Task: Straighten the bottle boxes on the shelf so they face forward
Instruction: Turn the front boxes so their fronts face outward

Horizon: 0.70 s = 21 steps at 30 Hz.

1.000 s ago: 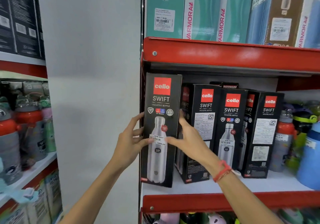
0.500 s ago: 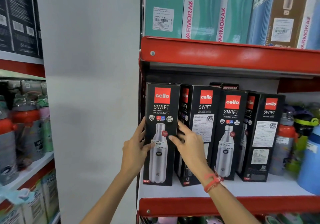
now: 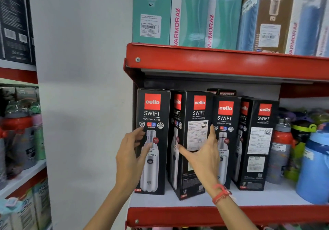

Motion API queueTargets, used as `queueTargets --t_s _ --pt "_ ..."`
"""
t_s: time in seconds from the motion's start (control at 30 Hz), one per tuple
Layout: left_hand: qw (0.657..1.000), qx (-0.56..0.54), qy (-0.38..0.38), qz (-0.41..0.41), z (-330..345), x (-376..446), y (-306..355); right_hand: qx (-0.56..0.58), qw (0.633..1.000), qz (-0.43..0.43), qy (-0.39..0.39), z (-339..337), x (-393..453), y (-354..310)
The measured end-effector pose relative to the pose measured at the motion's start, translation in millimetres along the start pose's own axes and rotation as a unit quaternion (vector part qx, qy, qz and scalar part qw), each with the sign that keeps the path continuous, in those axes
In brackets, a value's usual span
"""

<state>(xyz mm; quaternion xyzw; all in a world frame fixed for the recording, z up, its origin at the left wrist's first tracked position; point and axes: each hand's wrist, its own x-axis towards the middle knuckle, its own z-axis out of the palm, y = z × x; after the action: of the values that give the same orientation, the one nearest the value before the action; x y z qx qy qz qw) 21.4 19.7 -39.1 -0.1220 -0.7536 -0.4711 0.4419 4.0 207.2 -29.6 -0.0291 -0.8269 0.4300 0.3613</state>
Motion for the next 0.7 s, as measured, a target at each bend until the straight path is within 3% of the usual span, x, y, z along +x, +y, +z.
queueTargets --t_s 0.17,0.27,0.4,0.6,0.7 --pt "0.992 -0.024 -0.119 -0.025 21 -2 20 0.134 0.987 -0.041 -0.073 -48 12 20" --pt "0.982 0.000 -0.181 -0.057 38 -6 39 0.225 0.962 -0.066 -0.139 -76 28 28" --pt "0.958 -0.004 -0.281 -0.057 58 -14 55 0.263 0.930 -0.079 -0.243 -93 41 43" --pt "0.976 -0.034 -0.207 -0.053 74 -20 68 0.257 0.901 -0.086 -0.338 -93 63 47" --pt "0.981 0.000 -0.182 -0.067 83 -12 66 0.221 0.905 -0.103 -0.347 -90 74 36"
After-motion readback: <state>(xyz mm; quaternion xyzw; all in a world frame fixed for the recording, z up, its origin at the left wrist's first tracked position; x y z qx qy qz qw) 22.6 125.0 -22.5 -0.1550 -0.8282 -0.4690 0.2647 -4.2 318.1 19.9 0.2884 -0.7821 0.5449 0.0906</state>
